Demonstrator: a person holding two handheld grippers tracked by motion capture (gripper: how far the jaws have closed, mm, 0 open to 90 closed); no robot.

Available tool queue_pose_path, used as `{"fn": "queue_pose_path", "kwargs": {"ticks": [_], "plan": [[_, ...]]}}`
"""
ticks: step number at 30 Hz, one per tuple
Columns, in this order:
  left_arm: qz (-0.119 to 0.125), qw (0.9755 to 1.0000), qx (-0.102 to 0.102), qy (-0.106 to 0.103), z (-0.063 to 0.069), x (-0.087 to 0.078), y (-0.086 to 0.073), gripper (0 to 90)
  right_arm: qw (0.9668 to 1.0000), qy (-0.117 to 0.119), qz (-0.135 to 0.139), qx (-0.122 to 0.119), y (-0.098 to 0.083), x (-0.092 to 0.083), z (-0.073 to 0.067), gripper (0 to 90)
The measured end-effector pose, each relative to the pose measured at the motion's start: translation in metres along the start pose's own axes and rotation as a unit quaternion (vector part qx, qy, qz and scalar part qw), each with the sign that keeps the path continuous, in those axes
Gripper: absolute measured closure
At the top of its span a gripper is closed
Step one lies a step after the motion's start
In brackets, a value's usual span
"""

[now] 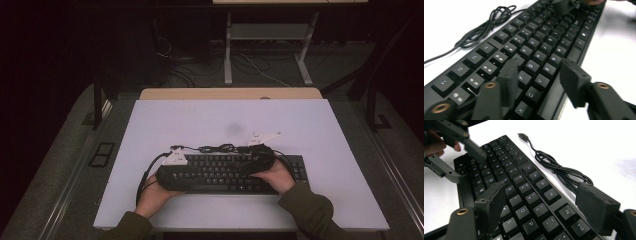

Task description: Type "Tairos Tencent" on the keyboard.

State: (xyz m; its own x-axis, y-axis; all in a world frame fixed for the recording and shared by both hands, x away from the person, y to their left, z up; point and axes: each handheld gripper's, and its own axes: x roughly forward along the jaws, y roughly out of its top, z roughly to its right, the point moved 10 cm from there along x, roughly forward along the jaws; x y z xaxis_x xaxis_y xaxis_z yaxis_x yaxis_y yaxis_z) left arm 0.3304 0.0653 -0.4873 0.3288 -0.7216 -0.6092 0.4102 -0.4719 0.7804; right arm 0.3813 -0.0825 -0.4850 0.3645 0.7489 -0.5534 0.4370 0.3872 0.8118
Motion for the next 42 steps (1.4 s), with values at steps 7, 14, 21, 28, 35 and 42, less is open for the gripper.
{"fn": "queue_pose_path", "kwargs": {"ticks": [7,14,21,28,35,42], "plan": [[0.01,0.9998,-0.007,0.013,-0.006,0.002,0.002,35.6,0.9998,0.02,-0.001,0.004,-0.003,-0.005,-0.004,46.1],[0.021,0.9993,-0.015,0.027,-0.012,0.004,0.006,26.4,0.9994,0.033,-0.009,-0.002,-0.008,-0.017,-0.008,70.5],[0.019,0.9991,-0.014,0.034,-0.014,0.007,0.006,21.0,0.9987,0.046,-0.018,-0.012,-0.015,-0.027,-0.012,87.6],[0.022,0.9991,-0.019,0.033,-0.015,0.008,0.007,20.8,0.9975,0.062,-0.029,-0.016,-0.023,-0.038,-0.013,89.2],[0.02,0.9991,-0.019,0.033,-0.016,0.009,0.006,20.8,0.9964,0.07,-0.044,-0.02,-0.035,-0.043,-0.015,89.2],[0.021,0.999,-0.019,0.034,-0.016,0.009,0.007,20.8,0.9951,0.074,-0.06,-0.027,-0.045,-0.045,-0.017,89.2]]}}
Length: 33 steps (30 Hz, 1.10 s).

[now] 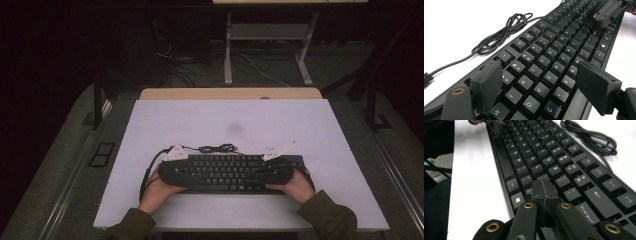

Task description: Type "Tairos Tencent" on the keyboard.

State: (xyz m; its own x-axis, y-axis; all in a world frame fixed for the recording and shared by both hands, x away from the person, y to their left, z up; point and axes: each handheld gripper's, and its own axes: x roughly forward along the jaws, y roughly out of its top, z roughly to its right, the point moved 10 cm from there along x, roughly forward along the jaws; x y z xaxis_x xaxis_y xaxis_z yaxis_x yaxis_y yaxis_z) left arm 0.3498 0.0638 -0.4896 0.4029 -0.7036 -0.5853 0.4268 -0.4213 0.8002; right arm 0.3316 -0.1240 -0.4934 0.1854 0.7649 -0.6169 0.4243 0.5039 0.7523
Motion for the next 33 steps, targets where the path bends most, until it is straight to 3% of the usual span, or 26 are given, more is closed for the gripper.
{"fn": "queue_pose_path", "kwargs": {"ticks": [10,18,22,29,33], "plan": [[0.0,1.0,0.005,0.0,0.0,0.002,0.002,21.1,0.9995,-0.007,-0.028,-0.015,-0.009,0.006,-0.003,89.2],[0.0,1.0,0.003,-0.002,0.001,0.002,0.007,33.0,0.9993,-0.009,-0.032,-0.015,-0.012,0.008,-0.002,89.2],[0.001,1.0,0.003,-0.001,0.001,0.004,0.01,43.3,0.9994,-0.01,-0.031,-0.015,-0.012,0.008,-0.002,89.2],[-0.005,1.0,0.007,0.001,0.0,0.009,0.013,72.0,0.9994,-0.01,-0.03,-0.015,-0.012,0.008,-0.002,89.2],[-0.015,0.9999,0.009,-0.001,0.0,0.012,0.011,83.6,0.9994,-0.009,-0.031,-0.015,-0.012,0.008,-0.002,89.3]]}}
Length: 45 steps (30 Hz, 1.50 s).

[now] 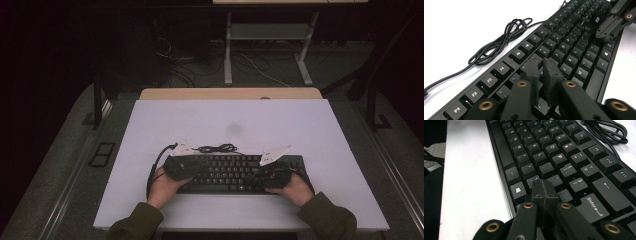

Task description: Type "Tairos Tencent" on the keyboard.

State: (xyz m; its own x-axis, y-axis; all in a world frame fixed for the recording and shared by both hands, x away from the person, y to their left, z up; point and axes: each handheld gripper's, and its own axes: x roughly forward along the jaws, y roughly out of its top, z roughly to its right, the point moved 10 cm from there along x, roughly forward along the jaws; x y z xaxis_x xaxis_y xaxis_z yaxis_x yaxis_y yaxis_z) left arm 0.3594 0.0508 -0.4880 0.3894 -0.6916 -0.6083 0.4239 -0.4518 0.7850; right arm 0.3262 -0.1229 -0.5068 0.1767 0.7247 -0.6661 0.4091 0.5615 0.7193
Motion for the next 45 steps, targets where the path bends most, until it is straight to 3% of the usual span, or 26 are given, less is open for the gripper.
{"fn": "queue_pose_path", "kwargs": {"ticks": [3,14,16,24,32,37,45], "plan": [[-0.006,1.0,-0.002,0.002,-0.001,0.003,-0.002,88.9,1.0,0.0,0.0,0.0,0.0,0.0,0.0,89.2],[-0.021,0.9998,0.0,0.001,-0.001,0.009,-0.008,89.0,1.0,0.0,0.0,0.0,0.0,0.0,0.0,89.2],[-0.029,0.9995,0.009,0.001,-0.002,0.01,-0.01,89.1,1.0,0.0,0.0,0.001,0.0,0.0,0.0,89.3],[-0.027,0.9996,0.008,0.0,-0.001,0.01,-0.009,89.1,1.0,0.0,0.0,0.001,0.0,0.0,0.0,89.3],[-0.009,0.9999,-0.003,-0.004,-0.001,0.002,-0.005,88.8,1.0,0.001,0.001,0.001,0.0,0.0,0.0,89.3],[0.001,0.9999,-0.009,-0.008,0.0,-0.004,-0.004,77.7,1.0,0.002,0.001,0.001,0.0,0.0,0.0,89.2],[0.008,0.9998,-0.012,-0.016,0.001,-0.013,-0.006,52.9,1.0,0.002,0.002,0.0,0.0,0.0,0.0,89.2]]}}
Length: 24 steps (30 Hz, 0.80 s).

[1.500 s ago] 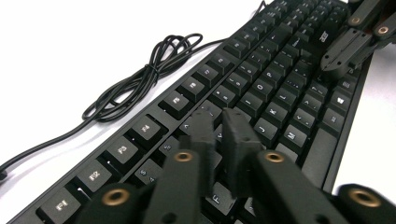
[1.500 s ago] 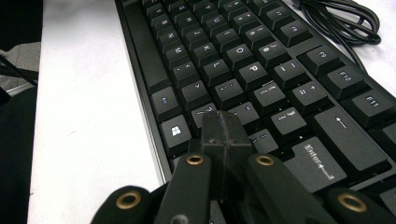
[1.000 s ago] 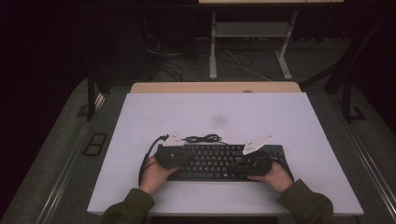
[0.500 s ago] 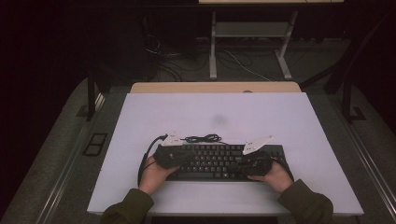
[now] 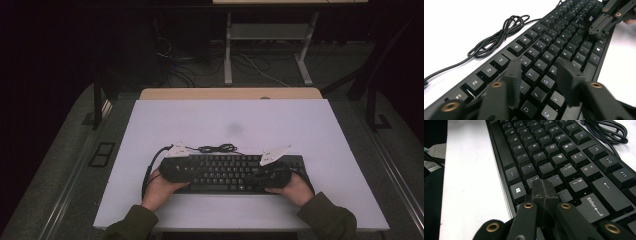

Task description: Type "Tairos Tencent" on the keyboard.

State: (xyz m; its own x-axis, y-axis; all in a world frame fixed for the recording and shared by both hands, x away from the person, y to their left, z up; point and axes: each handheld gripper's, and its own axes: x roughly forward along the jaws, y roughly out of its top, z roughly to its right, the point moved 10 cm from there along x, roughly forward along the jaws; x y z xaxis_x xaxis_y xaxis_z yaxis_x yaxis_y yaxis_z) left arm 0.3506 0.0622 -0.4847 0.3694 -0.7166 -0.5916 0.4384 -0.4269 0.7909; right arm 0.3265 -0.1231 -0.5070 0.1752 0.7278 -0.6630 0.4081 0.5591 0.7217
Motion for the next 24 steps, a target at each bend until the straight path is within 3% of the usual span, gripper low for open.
{"fn": "queue_pose_path", "kwargs": {"ticks": [5,8,15,19,24], "plan": [[0.005,1.0,-0.001,-0.007,0.002,-0.005,-0.002,38.0,1.0,0.0,0.0,0.001,0.0,0.0,0.0,89.3],[0.005,1.0,-0.001,0.0,0.0,-0.007,-0.005,29.4,1.0,0.001,0.0,0.001,0.0,0.0,0.0,89.3],[0.007,1.0,-0.003,0.001,-0.001,-0.009,-0.006,27.7,1.0,0.0,0.0,-0.002,0.001,-0.002,0.0,89.2],[0.008,1.0,-0.002,0.002,-0.002,-0.009,-0.007,27.5,0.9999,0.0,0.014,0.0,0.007,-0.007,-0.001,88.8],[0.009,1.0,-0.003,0.003,-0.003,-0.01,-0.009,27.4,0.9994,0.0,0.035,0.007,0.014,-0.01,0.0,77.0]]}}
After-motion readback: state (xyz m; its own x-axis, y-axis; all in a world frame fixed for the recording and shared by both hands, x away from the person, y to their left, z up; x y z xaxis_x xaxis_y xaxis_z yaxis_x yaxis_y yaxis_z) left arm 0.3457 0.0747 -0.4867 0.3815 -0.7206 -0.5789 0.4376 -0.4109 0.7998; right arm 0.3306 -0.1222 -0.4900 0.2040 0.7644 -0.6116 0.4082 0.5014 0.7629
